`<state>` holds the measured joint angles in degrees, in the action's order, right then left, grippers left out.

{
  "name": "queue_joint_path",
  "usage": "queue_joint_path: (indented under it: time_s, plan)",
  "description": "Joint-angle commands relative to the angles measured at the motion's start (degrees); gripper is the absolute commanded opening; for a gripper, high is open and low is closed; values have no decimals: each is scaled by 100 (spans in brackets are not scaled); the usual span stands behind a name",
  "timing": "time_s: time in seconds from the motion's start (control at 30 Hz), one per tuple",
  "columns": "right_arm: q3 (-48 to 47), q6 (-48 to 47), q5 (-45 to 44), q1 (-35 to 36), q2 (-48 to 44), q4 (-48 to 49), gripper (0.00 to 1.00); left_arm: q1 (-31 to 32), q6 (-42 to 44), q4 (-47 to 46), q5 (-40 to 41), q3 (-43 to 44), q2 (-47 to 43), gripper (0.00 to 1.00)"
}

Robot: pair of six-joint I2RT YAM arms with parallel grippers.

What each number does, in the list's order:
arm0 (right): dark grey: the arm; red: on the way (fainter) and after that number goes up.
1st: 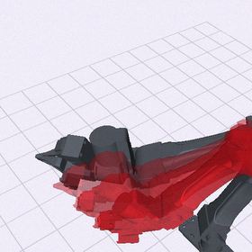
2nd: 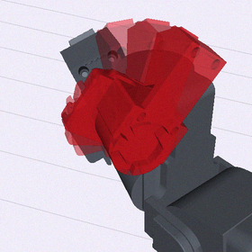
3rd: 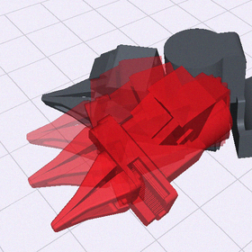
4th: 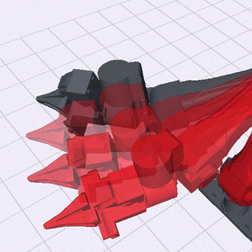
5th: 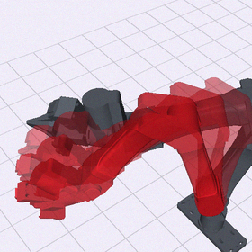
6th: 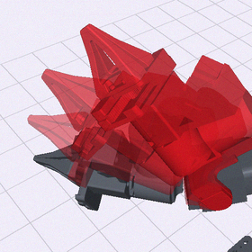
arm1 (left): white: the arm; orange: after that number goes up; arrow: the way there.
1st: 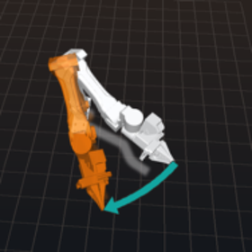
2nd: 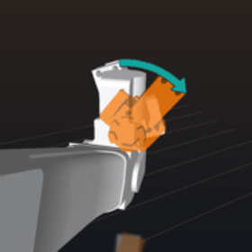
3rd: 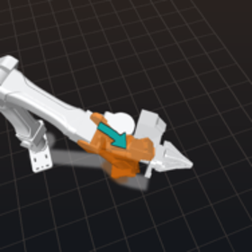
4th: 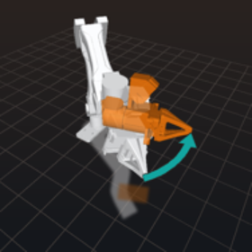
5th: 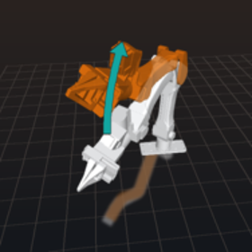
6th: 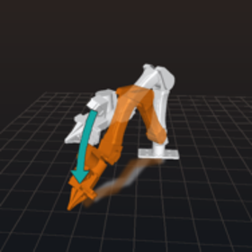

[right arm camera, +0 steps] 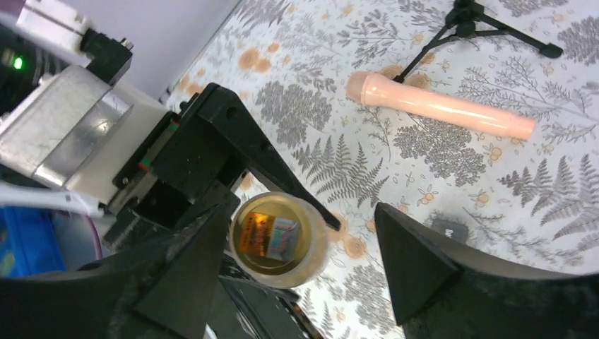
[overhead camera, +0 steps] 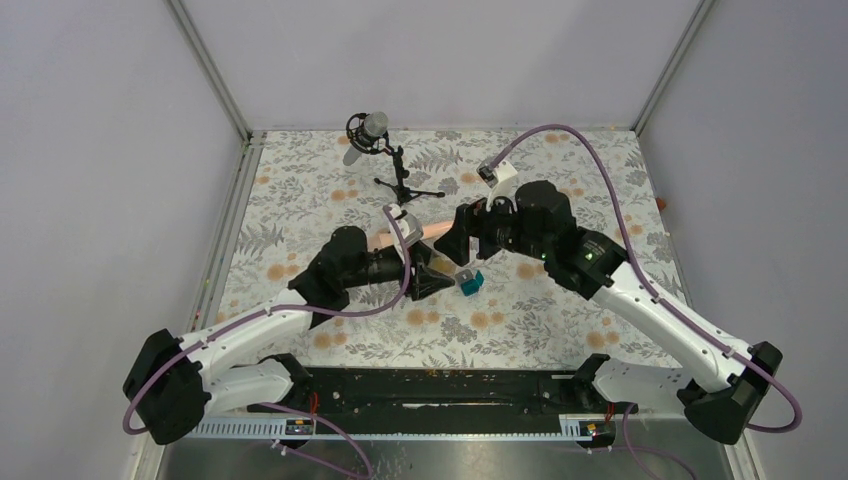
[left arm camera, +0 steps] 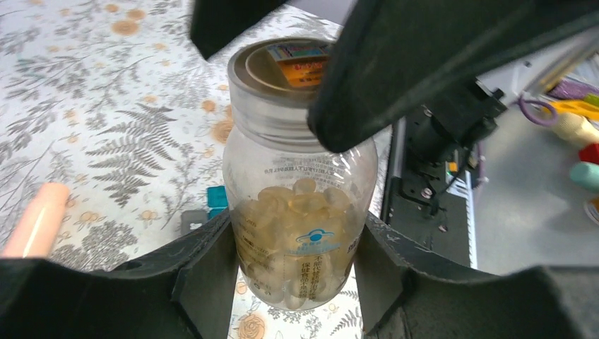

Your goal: Sort the pills into containers

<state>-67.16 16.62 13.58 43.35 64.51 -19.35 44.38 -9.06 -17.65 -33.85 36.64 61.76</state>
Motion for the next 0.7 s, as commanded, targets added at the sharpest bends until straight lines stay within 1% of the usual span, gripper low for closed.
queue_joint_path:
  time_s: [0.0,0.13,0.17,0.3,0.37,0.4,0.43,0.5,0.57,0.67]
  plan:
    - [267,1199,-1614,410,-115,933,79,-18,-224,-544,943,278,66,0]
    - [111,1403,-1775,567,168,877,67,-24,-458,-740,1147,241,159,0]
    - [91,1427,-1746,575,211,868,62,-26,-486,-781,1166,226,173,0]
    - [96,1367,-1643,576,191,804,26,-23,-637,-862,1041,213,164,0]
    - [62,1001,-1466,578,130,712,8,-21,-655,-861,933,218,102,0]
    - [55,663,-1273,565,82,683,0,-23,-615,-812,880,218,74,0]
    - [58,302,-950,538,27,645,0,-23,-551,-749,784,215,48,0]
    - [79,-459,271,358,-84,456,0,-23,-324,-535,499,212,-14,0]
    - [51,-1106,1319,181,-206,51,0,-25,34,-69,14,293,-49,0]
    - [-13,-1588,2117,-98,-364,-483,0,-31,487,502,-527,468,-44,0]
